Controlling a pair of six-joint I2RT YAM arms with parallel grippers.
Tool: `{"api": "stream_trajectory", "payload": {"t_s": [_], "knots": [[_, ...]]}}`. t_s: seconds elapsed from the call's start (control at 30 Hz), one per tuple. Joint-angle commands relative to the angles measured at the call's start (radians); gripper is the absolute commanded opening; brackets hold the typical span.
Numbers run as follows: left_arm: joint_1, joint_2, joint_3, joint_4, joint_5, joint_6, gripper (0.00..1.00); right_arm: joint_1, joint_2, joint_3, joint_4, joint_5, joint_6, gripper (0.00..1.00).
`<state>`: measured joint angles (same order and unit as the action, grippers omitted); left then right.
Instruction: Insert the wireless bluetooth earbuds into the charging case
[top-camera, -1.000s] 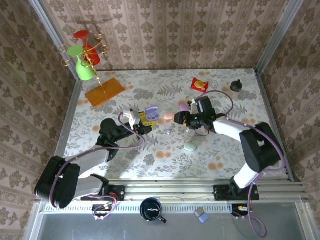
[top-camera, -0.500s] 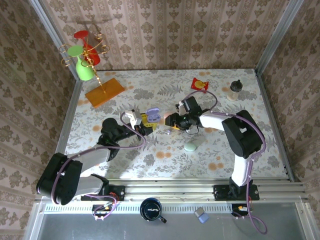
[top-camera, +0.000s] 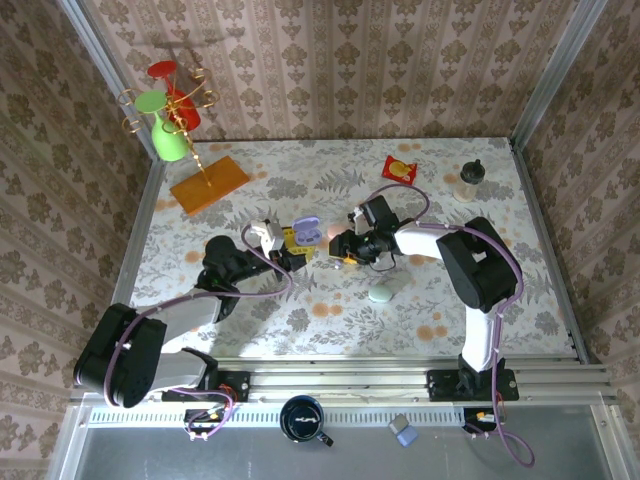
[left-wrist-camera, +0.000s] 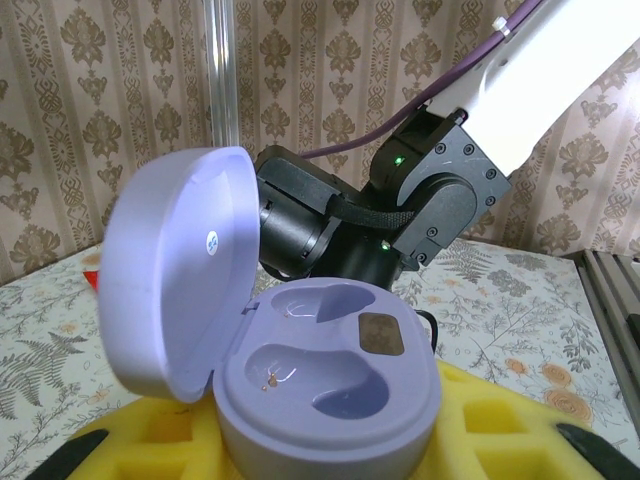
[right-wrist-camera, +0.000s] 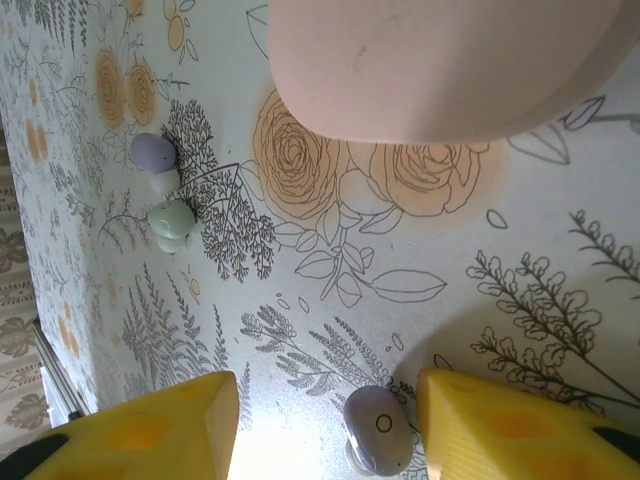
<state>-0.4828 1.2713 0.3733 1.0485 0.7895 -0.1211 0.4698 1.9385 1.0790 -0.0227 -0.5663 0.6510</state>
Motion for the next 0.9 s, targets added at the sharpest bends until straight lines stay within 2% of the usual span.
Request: {"api": "stream_trajectory", "payload": {"t_s": [0.0, 0.5, 0.67, 0.87], "knots": [[-0.002, 0.013, 0.018, 0.048, 0.026, -0.018, 0.28, 0.007, -0.010, -0.025, 0.008, -0.050, -0.003, 0.48], [-0.016, -0.004, 0.024, 0.039, 0.027, -0.022, 0.28, 0.006, -0.011, -0.056, 0.044, -0.060, 0.018, 0.35], [-0.017, -0.017, 0.024, 0.025, 0.026, -0.013, 0.28, 0.007, 0.005, -0.059, 0.048, -0.059, 0.019, 0.27], [-0.019, -0.018, 0.027, 0.019, 0.027, -0.011, 0.28, 0.007, 0.020, -0.053, 0.040, -0.055, 0.016, 0.27]]}}
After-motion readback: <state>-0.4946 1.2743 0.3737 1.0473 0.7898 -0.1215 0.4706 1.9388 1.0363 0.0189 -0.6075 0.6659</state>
